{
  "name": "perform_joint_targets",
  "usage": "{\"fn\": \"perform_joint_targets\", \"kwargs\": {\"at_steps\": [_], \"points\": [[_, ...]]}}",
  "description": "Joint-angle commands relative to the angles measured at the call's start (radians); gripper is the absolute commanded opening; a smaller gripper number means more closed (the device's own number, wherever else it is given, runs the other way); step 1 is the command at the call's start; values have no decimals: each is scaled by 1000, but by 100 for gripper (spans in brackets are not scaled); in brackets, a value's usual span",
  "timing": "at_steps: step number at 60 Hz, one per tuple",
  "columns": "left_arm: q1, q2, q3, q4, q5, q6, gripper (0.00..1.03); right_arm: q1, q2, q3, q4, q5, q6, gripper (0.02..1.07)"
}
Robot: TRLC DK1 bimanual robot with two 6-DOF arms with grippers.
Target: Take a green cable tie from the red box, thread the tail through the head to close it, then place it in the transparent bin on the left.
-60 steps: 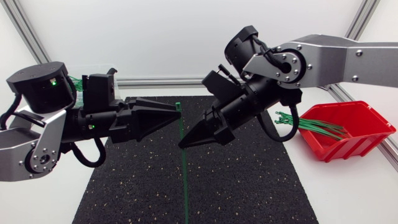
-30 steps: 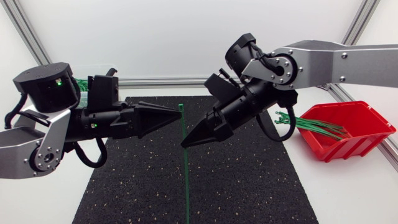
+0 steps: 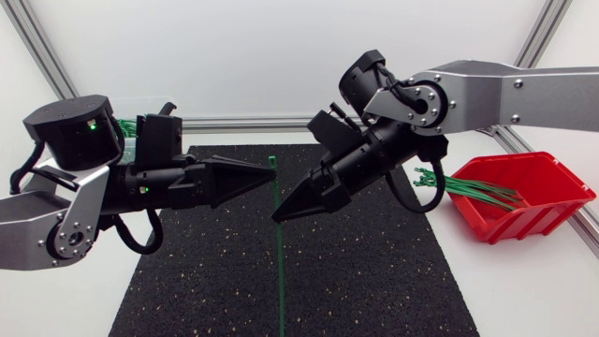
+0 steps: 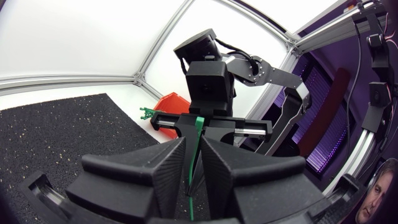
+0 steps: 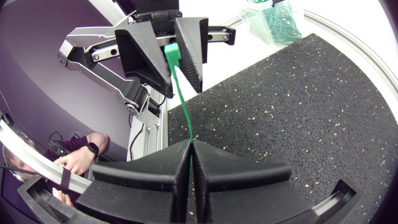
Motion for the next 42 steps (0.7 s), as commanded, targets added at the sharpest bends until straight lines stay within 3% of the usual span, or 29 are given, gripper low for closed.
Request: {"fn": "perform_joint_targets", "kwargs": {"at_steps": [1, 9, 14, 25, 28, 42], "points": [[-13, -2, 16, 15, 10, -25, 20, 5, 5, 8, 10, -8, 16, 8], [-14, -5, 18, 15, 10, -31, 19, 5, 2, 5, 13, -8, 18, 8], [-14, -5, 16, 15, 10, -33, 10, 5, 1, 3, 16, -8, 22, 8], [-13, -8, 16, 15, 10, -38, 10, 5, 2, 0, 19, -7, 24, 8], [-13, -10, 16, 15, 10, -39, 4, 7, 4, 0, 19, -8, 24, 8], [-13, -10, 24, 15, 10, -53, 4, 12, 4, -3, 21, -7, 24, 8]]}}
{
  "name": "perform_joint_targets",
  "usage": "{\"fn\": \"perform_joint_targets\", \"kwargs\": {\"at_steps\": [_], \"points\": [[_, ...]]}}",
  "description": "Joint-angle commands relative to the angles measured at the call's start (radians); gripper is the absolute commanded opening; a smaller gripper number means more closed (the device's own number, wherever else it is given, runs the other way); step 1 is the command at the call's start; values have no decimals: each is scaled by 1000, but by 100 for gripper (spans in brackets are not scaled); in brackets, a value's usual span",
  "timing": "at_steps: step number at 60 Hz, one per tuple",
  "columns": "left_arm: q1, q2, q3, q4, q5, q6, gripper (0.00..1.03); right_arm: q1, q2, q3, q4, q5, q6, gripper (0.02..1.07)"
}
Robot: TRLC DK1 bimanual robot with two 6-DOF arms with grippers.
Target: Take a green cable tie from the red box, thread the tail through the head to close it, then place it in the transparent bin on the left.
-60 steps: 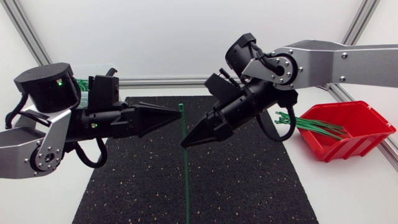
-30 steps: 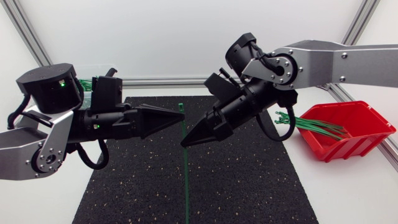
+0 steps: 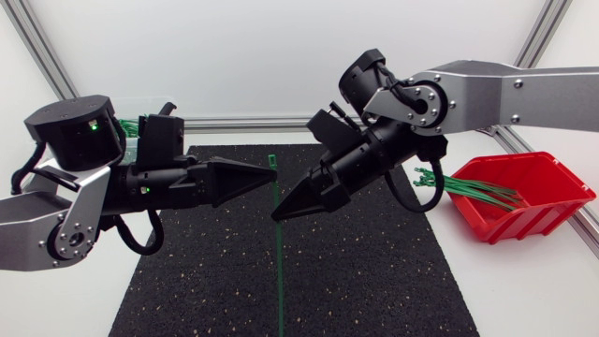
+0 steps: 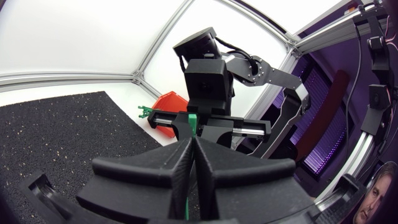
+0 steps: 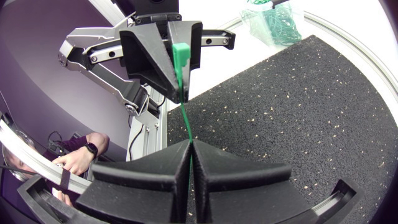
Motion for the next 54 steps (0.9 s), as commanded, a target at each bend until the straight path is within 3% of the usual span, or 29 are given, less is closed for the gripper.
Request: {"fn": "perform_joint_targets", "kwargs": {"at_steps": [1, 11, 13, 14, 17, 18, 30, 35, 42, 54], "points": [[-5, -9, 25, 15, 8, -39, 4, 10, 4, -3, 10, -6, 20, 8], [5, -3, 45, 13, 10, -76, 4, 8, 4, -4, 18, -6, 11, 10], [13, -1, 53, 9, 10, -85, 4, 5, 2, -3, 18, -3, 0, 27], [25, 3, 61, 7, 13, -102, 4, -3, -1, -3, 21, 7, -3, 54], [41, 3, 67, 4, 17, -108, 4, -13, -4, 3, 15, 13, -29, 97], [48, 5, 71, 1, 17, -111, 4, -19, -4, 6, 8, 13, -40, 107], [151, 22, 150, -142, 108, -123, 4, -81, -21, 11, -38, 87, -188, 103], [199, 29, 174, -195, 152, -122, 4, -98, 2, 48, -108, 198, -215, 103], [254, 46, 199, -240, 212, -117, 4, -122, 30, 97, -203, 279, -290, 103], [277, 106, 234, -241, 224, -114, 4, -101, -41, 34, -133, 480, -448, 103]]}}
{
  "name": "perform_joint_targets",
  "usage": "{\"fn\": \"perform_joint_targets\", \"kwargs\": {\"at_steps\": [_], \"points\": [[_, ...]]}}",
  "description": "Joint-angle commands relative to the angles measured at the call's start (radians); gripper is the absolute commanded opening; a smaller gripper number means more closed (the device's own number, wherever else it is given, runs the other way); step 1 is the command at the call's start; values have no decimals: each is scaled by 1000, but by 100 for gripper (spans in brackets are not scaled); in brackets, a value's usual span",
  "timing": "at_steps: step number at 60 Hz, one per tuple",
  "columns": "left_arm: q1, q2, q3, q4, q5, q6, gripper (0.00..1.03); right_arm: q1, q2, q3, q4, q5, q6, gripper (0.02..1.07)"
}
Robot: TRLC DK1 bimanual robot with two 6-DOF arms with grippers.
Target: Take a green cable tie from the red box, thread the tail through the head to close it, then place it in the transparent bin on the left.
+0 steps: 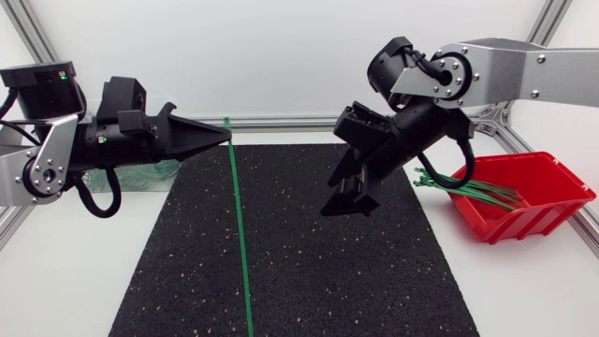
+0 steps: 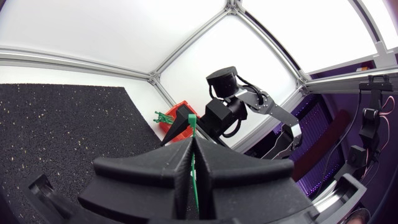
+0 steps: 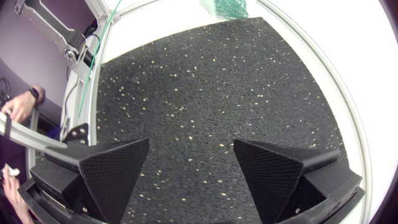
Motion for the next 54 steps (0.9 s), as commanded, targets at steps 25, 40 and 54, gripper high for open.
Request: {"fn": "perform_joint_targets", "kwargs": {"at_steps": [25, 40, 54], "points": [[-8, 142, 134, -33, 14, -17, 4, 76, -236, -411, 820, 308, -534, 103], [-34, 142, 148, -63, 12, -17, 4, 122, -262, -577, 1294, 232, -854, 103], [-66, 181, 194, -136, 14, -11, 4, 219, -239, -641, 1444, 168, -1058, 103]]}}
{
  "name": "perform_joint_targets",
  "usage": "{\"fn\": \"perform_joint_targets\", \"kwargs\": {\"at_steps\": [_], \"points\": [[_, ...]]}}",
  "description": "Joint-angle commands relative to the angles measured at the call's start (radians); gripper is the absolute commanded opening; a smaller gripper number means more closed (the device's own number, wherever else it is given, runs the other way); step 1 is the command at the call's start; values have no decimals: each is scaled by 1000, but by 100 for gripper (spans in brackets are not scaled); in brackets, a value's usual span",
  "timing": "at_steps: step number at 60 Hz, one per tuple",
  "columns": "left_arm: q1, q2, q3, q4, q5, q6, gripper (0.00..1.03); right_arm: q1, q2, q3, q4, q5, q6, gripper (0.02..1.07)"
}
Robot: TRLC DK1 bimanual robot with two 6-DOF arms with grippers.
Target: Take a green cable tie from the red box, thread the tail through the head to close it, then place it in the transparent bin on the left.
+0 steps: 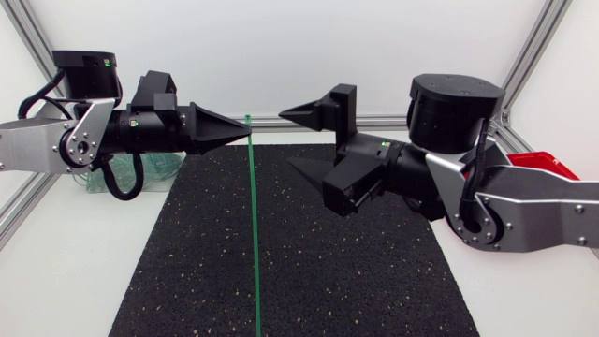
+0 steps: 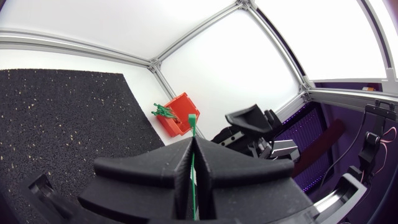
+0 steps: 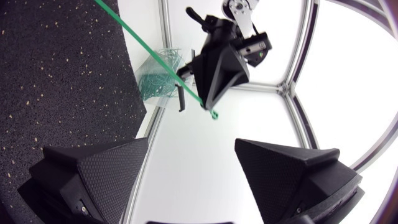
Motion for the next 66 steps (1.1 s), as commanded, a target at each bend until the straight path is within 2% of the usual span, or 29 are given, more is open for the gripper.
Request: {"fn": "perform_joint_targets", "kwargs": {"at_steps": [1, 4, 16, 24, 29, 46, 61, 66], "points": [[-9, 33, 41, -14, 13, -11, 4, 47, 23, -60, 40, -12, -107, 103], [-11, 45, 57, -37, 16, -8, 4, 79, 44, -78, 80, -5, -135, 103], [-13, 78, 93, -78, 23, 9, 4, 134, 78, -129, 66, -25, -253, 103], [-9, 102, 111, -89, 23, 9, 4, 151, 52, -154, 31, -67, -259, 102], [-8, 110, 117, -92, 23, 12, 4, 162, 29, -177, 19, -101, -261, 95], [-8, 128, 119, -95, 23, 15, 4, 199, -6, -258, 13, -186, -293, 95], [-11, 142, 119, -100, 23, 23, 4, 234, -3, -296, -23, -213, -287, 95], [-11, 143, 120, -101, 23, 23, 4, 240, 0, -298, -35, -222, -284, 89]]}}
